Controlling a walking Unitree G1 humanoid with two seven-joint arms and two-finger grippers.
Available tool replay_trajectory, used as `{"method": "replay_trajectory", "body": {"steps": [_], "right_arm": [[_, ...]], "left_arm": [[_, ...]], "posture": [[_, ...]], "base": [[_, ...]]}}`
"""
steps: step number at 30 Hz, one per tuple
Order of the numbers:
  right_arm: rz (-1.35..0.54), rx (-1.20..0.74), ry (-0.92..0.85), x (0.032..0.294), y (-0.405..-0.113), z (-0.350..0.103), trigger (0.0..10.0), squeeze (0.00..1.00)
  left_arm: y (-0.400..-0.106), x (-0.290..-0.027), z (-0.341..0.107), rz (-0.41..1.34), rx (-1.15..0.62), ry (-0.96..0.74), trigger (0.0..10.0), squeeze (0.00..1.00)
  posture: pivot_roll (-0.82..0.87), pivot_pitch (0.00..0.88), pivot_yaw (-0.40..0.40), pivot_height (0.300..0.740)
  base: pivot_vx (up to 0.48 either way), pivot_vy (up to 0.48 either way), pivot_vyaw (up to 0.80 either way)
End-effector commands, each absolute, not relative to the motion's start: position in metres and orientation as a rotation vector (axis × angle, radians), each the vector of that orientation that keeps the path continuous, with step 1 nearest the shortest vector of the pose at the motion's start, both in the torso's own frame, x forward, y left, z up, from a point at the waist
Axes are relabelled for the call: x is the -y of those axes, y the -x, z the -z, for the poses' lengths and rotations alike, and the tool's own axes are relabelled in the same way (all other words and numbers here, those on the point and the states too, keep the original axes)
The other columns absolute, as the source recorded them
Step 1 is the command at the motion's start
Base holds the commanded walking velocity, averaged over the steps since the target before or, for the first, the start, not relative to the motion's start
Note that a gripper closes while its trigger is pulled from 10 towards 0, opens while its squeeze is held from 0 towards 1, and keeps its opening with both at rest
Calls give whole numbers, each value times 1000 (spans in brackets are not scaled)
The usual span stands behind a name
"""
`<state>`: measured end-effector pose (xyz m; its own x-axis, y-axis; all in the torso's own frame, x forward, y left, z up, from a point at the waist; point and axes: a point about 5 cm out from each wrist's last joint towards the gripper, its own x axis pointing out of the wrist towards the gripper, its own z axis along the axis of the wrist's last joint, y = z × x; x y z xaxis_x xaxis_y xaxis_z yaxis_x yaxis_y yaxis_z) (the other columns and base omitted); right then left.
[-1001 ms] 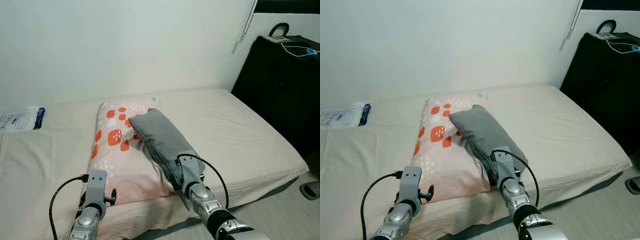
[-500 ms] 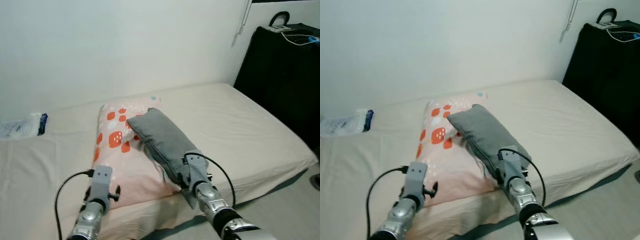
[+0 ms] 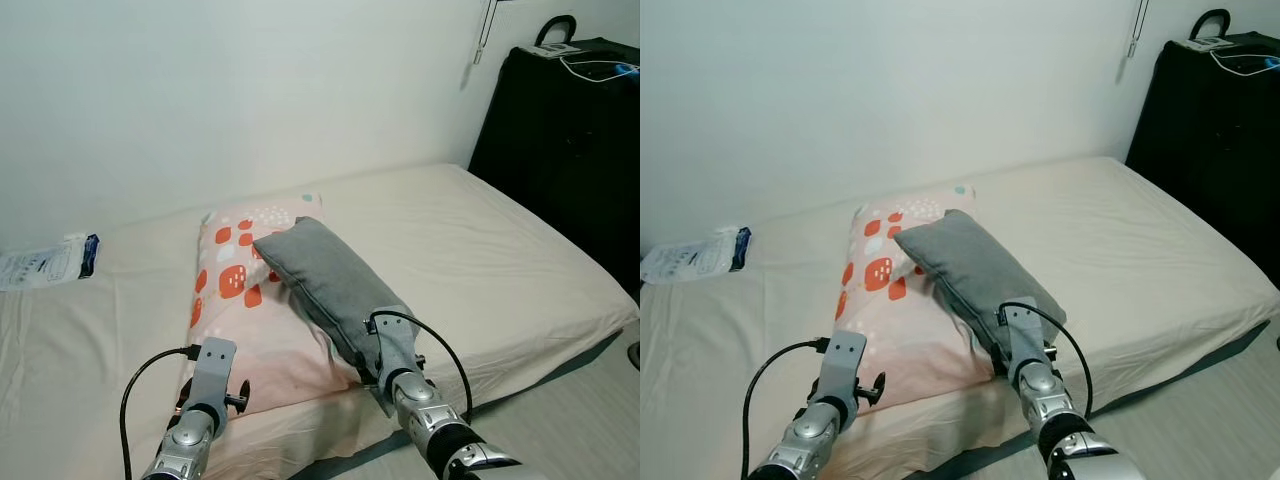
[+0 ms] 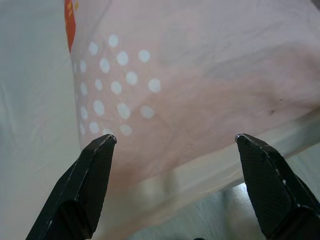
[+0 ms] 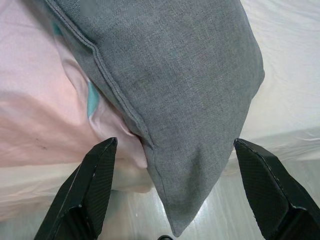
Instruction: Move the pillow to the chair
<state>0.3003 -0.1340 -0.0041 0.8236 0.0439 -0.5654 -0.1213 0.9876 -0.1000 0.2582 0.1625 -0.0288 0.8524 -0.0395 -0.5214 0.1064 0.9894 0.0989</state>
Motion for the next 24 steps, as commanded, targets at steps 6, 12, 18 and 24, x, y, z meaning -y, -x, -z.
{"method": "replay_trajectory", "body": {"steps": [6,12,18,24], "right_arm": [[-193,-594,216,132,-302,2,10000,0],[-186,-607,215,134,-302,3,10000,0],[-202,-602,202,128,-301,3,10000,0],[-174,-615,176,130,-299,5,10000,0]], "left_arm": [[-250,-164,33,7,-545,-100,10000,0],[-242,-159,39,5,-558,-85,10000,0],[-244,-163,36,-25,-540,-71,10000,0],[-246,-167,34,-16,-544,-89,10000,0]], "posture": [[116,0,-108,740],[106,0,-128,740],[117,0,-115,740],[111,0,-120,740]], "base": [[0,0,0],[0,0,0],[0,0,0],[0,0,0]]}}
